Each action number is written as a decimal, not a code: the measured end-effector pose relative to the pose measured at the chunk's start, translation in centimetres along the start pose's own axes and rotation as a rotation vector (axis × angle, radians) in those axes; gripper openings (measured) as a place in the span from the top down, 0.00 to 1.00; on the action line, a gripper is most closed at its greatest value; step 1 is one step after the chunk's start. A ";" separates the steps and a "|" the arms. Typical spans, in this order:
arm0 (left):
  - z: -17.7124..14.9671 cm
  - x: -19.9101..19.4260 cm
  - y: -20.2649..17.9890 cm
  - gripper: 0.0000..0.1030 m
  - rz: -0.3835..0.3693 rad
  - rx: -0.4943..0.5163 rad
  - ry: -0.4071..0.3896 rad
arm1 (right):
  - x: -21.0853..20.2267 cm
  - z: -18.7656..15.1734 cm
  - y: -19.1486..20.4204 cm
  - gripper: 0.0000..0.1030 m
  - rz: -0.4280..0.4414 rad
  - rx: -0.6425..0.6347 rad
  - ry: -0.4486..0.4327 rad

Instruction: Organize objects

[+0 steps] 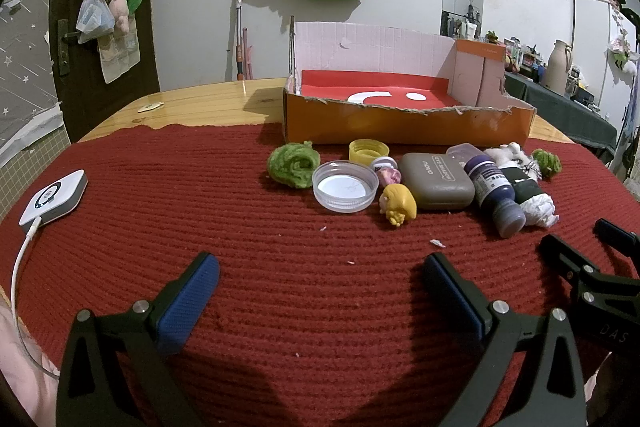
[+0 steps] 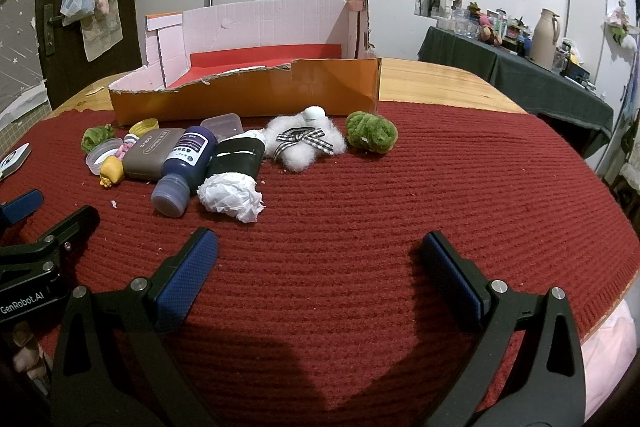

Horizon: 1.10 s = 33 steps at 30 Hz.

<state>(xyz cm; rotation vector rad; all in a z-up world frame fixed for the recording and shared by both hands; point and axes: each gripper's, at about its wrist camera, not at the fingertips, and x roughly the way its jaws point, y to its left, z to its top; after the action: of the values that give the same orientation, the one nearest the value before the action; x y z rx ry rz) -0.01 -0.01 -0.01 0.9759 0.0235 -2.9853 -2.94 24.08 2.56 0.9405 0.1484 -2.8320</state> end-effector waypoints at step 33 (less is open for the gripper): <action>3.1 -0.9 0.8 0.01 -0.086 0.033 0.024 | -0.4 2.5 -0.9 0.00 0.067 -0.023 0.032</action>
<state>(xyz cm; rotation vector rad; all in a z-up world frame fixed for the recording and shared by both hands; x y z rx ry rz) -1.12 -0.87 2.98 1.0397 0.0175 -3.0612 -4.27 24.69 4.86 0.9673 0.1495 -2.7501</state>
